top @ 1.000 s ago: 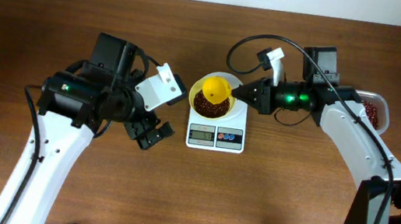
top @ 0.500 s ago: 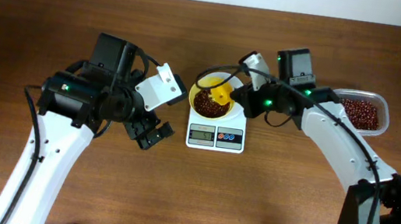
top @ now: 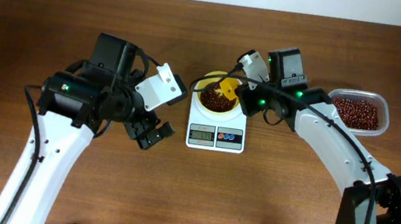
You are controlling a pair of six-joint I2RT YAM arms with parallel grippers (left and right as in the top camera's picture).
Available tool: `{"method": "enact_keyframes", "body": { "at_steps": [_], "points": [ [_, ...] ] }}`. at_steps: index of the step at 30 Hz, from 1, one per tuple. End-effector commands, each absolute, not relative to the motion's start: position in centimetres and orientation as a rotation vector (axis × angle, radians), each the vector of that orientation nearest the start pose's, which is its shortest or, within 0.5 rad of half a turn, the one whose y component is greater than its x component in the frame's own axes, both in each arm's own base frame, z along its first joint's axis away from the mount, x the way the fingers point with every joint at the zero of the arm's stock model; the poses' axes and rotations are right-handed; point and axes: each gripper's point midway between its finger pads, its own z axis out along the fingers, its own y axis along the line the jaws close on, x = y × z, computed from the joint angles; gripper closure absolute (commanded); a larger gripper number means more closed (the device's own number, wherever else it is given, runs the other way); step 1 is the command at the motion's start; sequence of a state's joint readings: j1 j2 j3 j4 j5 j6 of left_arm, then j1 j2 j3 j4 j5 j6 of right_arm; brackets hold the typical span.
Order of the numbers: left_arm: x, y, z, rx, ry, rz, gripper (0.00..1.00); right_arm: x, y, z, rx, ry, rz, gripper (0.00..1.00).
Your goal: Scoop item into bowl and weigh 50g on scale
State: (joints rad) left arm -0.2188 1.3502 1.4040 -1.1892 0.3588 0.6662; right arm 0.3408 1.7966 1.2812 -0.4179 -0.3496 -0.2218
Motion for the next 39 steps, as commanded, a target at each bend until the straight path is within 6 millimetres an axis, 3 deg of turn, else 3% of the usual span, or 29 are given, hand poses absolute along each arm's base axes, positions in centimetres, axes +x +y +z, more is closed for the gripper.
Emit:
{"method": "enact_keyframes", "body": {
  "at_steps": [1, 8, 13, 18, 22, 30, 39],
  "points": [
    [28.2, -12.5, 23.2, 1.228, 2.315, -0.331, 0.01, 42.1, 20.7, 11.3, -0.831, 2.343, 0.447, 0.96],
    [28.2, -12.5, 23.2, 1.228, 2.315, -0.331, 0.01, 41.7, 21.4, 11.5, -0.860, 2.326, 0.504, 0.96],
    [28.2, -12.5, 23.2, 1.228, 2.315, -0.331, 0.01, 41.9, 21.5, 11.7, -1.062, 2.203, 0.424, 0.96],
    [28.2, -12.5, 23.2, 1.228, 2.315, -0.331, 0.01, 41.9, 21.6, 11.8, -1.075, 2.192, 0.419, 0.96],
    [28.2, -12.5, 23.2, 1.228, 2.315, -0.331, 0.01, 41.1, 22.6, 12.1, -1.099, 2.171, 0.518, 0.96],
    [28.2, -12.5, 23.2, 1.228, 2.315, -0.331, 0.01, 39.9, 22.2, 11.2, -1.109, 2.234, 0.539, 0.96],
    [28.2, -12.5, 23.2, 1.228, 2.315, -0.331, 0.01, 38.2, 24.3, 12.5, -1.104, 2.190, 0.777, 0.96]
  ]
}}
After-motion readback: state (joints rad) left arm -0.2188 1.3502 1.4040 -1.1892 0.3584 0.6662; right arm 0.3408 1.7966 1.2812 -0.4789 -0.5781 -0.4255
